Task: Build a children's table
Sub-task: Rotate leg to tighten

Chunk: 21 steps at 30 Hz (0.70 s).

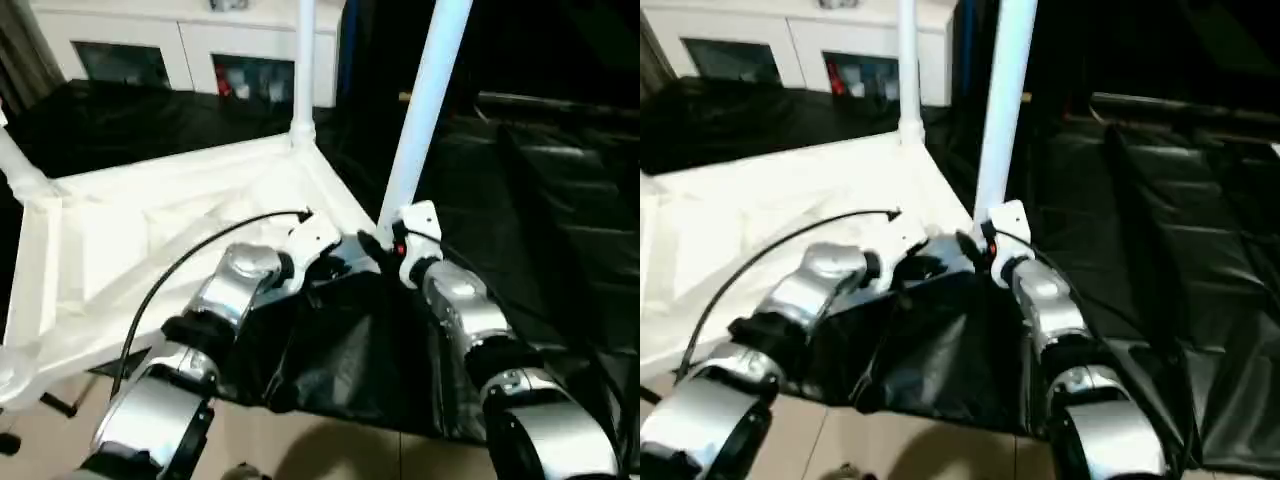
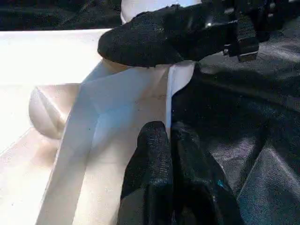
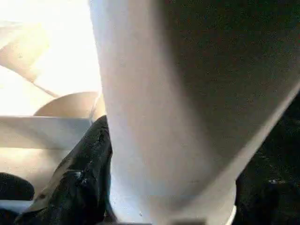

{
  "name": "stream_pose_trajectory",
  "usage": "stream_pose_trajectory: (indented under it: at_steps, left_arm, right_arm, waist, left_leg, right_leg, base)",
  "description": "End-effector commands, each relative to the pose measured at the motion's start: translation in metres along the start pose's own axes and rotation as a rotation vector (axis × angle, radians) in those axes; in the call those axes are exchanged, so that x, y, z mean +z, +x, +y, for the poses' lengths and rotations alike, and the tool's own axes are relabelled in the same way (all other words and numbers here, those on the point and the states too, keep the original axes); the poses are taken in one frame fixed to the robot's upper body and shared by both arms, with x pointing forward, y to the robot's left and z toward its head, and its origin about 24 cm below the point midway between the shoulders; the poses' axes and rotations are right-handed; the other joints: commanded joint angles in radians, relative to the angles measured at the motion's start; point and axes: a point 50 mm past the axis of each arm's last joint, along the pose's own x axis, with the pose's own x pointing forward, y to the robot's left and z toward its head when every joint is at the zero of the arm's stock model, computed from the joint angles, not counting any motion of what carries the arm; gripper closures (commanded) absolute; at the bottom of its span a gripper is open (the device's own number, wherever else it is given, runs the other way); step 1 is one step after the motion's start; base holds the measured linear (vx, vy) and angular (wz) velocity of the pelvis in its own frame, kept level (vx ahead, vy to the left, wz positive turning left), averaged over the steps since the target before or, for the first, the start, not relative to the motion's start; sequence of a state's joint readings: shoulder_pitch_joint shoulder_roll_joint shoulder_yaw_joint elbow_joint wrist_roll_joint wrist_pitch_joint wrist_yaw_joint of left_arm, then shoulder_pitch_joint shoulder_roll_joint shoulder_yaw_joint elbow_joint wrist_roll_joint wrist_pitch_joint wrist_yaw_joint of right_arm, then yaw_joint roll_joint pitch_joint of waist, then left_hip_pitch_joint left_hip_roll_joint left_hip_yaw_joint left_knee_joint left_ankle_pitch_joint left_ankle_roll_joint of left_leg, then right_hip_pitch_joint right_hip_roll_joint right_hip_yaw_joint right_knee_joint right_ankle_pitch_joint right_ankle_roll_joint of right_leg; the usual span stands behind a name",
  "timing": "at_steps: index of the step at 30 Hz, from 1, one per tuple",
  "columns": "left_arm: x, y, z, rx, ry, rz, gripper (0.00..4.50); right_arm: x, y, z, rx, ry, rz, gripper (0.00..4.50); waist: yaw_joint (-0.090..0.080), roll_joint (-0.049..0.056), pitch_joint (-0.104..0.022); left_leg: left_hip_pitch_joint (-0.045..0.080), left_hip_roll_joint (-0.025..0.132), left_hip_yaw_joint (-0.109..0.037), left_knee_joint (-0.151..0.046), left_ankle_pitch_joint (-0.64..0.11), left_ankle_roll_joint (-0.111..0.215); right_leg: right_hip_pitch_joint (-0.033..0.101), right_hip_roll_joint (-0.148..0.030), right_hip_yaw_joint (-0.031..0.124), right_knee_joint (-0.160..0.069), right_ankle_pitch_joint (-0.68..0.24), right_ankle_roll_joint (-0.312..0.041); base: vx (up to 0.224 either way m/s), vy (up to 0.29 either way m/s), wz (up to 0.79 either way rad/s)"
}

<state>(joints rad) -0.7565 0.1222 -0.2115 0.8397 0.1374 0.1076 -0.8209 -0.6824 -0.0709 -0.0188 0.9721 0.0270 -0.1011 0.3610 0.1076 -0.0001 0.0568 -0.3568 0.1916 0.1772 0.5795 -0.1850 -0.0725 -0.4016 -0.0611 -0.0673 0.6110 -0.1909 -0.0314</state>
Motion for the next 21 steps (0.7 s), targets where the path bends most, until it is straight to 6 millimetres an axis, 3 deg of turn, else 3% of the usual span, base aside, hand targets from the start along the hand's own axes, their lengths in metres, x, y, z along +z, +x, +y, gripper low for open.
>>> stream_pose_trajectory:
  at_steps: [1,4,5,7,9,12,13,17,21]
  left_arm:
    - [0.025,0.011,-0.006,0.007,0.035,-0.102,4.50]
    - [0.022,0.005,-0.006,-0.052,0.059,-0.113,4.50]
    - [0.021,0.003,-0.006,-0.076,0.064,-0.119,4.50]
    - [0.019,-0.003,-0.007,-0.134,0.063,-0.141,4.50]
    - [0.018,-0.004,-0.007,-0.147,0.059,-0.146,4.50]
    - [0.012,-0.017,-0.007,-0.250,0.112,-0.139,4.50]
    - [0.009,-0.021,-0.007,-0.281,0.122,-0.127,4.50]
    - [0.007,-0.026,-0.005,-0.315,0.133,-0.118,4.50]
    - [0.002,-0.036,-0.003,-0.362,0.151,-0.095,4.50]
  right_arm:
    - [-0.009,0.010,0.043,0.183,-0.001,0.040,1.06]
    - [-0.005,0.007,0.035,0.222,-0.038,0.030,0.88]
    - [-0.005,0.006,0.032,0.240,-0.057,0.029,0.61]
    - [-0.004,0.001,0.027,0.307,-0.084,0.029,0.61]
    - [-0.005,0.000,0.026,0.330,-0.089,0.030,0.61]
    - [-0.007,-0.015,0.021,0.543,-0.167,0.030,0.61]
    - [-0.009,-0.022,0.019,0.631,-0.199,0.040,0.61]
    - [-0.010,-0.030,0.017,0.710,-0.231,0.048,0.61]
    - [-0.010,-0.040,0.014,0.813,-0.254,0.060,0.76]
  waist:
    - [-0.002,-0.007,-0.068]
    - [-0.003,-0.005,-0.069]
    - [-0.003,-0.006,-0.070]
    - [-0.006,-0.002,-0.071]
    - [-0.006,-0.004,-0.072]
    - [0.000,0.005,-0.069]
    - [-0.001,0.001,-0.068]
    - [0.002,0.004,-0.065]
    - [0.006,0.003,-0.067]
  left_leg:
    - [0.003,0.039,-0.010,-0.060,-0.122,0.075]
    - [0.003,0.040,-0.011,-0.059,-0.131,0.071]
    - [0.002,0.040,-0.011,-0.059,-0.120,0.074]
    - [-0.001,0.039,-0.010,-0.056,-0.108,0.086]
    - [-0.003,0.039,-0.010,-0.055,-0.104,0.094]
    - [-0.001,0.044,-0.007,-0.053,-0.125,0.104]
    - [-0.002,0.043,-0.007,-0.053,-0.143,0.105]
    - [0.002,0.047,-0.009,-0.057,-0.178,0.089]
    - [0.002,0.048,-0.010,-0.056,-0.170,0.089]
  right_leg:
    - [0.058,-0.091,0.052,-0.069,-0.114,-0.220]
    - [0.059,-0.091,0.053,-0.068,-0.114,-0.221]
    - [0.060,-0.091,0.053,-0.065,-0.090,-0.226]
    - [0.063,-0.089,0.051,-0.060,-0.043,-0.242]
    - [0.065,-0.089,0.050,-0.057,-0.027,-0.249]
    - [0.062,-0.089,0.049,-0.061,-0.059,-0.255]
    - [0.063,-0.088,0.048,-0.064,-0.079,-0.251]
    - [0.058,-0.088,0.048,-0.070,-0.149,-0.242]
    - [0.058,-0.088,0.050,-0.067,-0.144,-0.240]
  base:
    - [0.000,0.000,0.00]
    - [0.000,0.000,0.00]
    - [0.000,0.000,0.00]
    - [0.000,0.000,0.00]
    - [0.000,0.000,0.00]
    - [0.000,0.000,0.00]
    - [0.000,0.000,0.00]
    - [0.000,0.000,0.00]
    - [0.000,0.000,0.00]
